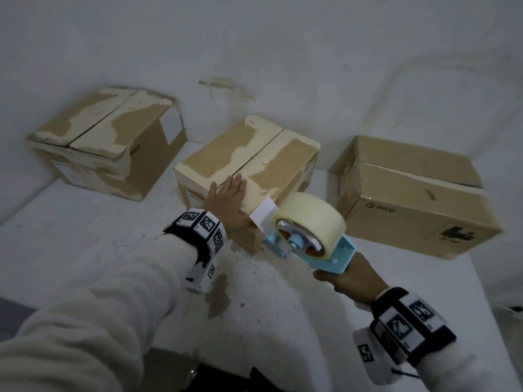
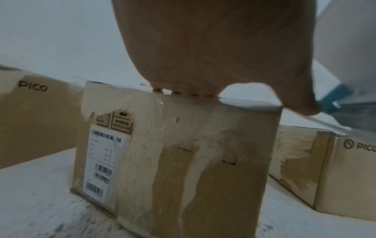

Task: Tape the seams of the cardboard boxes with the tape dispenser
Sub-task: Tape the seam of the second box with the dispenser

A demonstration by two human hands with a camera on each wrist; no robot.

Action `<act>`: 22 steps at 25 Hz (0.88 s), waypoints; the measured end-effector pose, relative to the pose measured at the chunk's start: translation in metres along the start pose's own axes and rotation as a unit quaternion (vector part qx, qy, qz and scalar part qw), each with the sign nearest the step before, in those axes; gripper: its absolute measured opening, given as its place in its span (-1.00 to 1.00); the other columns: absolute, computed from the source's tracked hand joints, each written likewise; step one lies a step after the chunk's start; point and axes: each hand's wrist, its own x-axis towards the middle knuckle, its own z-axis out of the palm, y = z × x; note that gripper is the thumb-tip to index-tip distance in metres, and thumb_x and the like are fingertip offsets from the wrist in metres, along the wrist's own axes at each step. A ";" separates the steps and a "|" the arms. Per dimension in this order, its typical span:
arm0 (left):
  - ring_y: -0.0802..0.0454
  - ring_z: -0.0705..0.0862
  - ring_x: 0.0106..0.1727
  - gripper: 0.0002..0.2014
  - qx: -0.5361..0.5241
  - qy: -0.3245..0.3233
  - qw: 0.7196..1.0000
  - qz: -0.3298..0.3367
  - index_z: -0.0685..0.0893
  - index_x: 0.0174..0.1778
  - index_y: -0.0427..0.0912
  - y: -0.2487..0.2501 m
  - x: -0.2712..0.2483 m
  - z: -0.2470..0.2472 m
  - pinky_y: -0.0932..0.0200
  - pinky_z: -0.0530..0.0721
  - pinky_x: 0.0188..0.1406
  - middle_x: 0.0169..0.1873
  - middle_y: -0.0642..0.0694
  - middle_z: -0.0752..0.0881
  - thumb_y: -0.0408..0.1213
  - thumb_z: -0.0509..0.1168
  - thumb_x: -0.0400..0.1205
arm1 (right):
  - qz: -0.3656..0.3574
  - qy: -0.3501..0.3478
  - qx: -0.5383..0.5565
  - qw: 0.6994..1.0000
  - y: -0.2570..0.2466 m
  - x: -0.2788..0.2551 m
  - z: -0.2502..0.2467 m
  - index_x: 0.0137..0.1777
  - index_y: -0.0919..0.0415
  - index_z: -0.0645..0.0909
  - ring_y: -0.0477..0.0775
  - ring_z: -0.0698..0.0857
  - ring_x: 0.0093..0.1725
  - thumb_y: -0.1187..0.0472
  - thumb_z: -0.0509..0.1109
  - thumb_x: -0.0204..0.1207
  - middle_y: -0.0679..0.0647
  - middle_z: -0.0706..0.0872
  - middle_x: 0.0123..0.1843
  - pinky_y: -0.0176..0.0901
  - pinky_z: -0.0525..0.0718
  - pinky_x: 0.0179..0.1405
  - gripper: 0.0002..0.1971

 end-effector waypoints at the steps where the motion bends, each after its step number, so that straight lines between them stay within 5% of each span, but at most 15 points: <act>1: -0.08 -0.27 0.68 0.02 0.008 -0.003 1.000 -0.007 -0.23 0.65 -0.23 0.002 -0.001 -0.001 -0.19 -0.22 0.64 0.66 -0.13 -0.28 0.36 0.09 0.52 | 0.002 0.001 0.004 1.000 0.002 0.003 0.003 -0.21 0.07 0.63 -0.16 0.59 -0.43 0.38 0.51 0.31 -0.03 0.70 -0.31 -0.24 0.50 -0.43 -0.80; 4: -0.17 -0.22 0.68 -0.01 -0.024 0.052 0.998 -0.012 -0.10 0.65 -0.28 0.012 -0.011 -0.002 -0.16 -0.18 0.64 0.66 -0.20 -0.20 0.28 0.20 0.52 | 0.004 0.001 -0.003 1.000 0.010 0.011 0.011 -0.26 0.02 0.60 -0.12 0.59 -0.40 0.36 0.51 0.30 -0.05 0.68 -0.33 -0.19 0.51 -0.38 -0.78; 7: -0.17 0.19 0.64 -0.22 -0.120 0.180 0.976 0.012 0.34 0.53 -0.32 0.024 -0.025 0.008 -0.12 0.05 0.62 0.59 -0.27 0.26 0.05 0.34 0.47 | -0.015 0.009 -0.020 1.000 0.017 0.021 0.017 -0.35 0.03 0.55 -0.25 0.60 -0.54 0.37 0.53 0.28 -0.11 0.61 -0.46 -0.24 0.48 -0.44 -0.75; 13: -0.28 0.37 0.55 -0.31 -0.084 0.169 0.982 0.014 0.50 0.43 -0.37 0.025 -0.027 0.027 -0.34 0.15 0.54 0.47 -0.32 0.48 -0.12 0.46 0.42 | -0.051 0.004 -0.019 0.998 0.029 0.034 0.030 -0.33 -0.02 0.52 -0.32 0.61 -0.53 0.40 0.53 0.29 -0.17 0.61 -0.43 -0.36 0.50 -0.48 -0.69; 16: -0.42 0.70 0.16 -0.38 -0.067 0.166 0.983 0.025 0.72 0.08 -0.45 0.024 -0.026 0.030 -0.55 0.50 0.12 0.10 -0.41 0.74 -0.09 0.42 0.19 | -0.034 -0.003 0.004 0.999 0.032 0.041 0.035 -0.30 0.08 0.54 -0.31 0.59 -0.60 0.43 0.50 0.32 -0.05 0.62 -0.40 -0.46 0.45 -0.63 -0.75; 22: -0.39 0.74 0.10 -0.37 -0.046 0.146 0.988 0.018 0.73 0.03 -0.44 0.030 -0.024 0.033 -0.44 0.62 0.02 0.04 -0.39 0.77 0.07 0.25 0.31 | 0.016 -0.016 0.038 0.999 0.045 0.042 0.030 -0.39 0.15 0.52 -0.17 0.47 -0.74 0.48 0.50 0.32 -0.02 0.60 -0.54 -0.21 0.46 -0.63 -0.73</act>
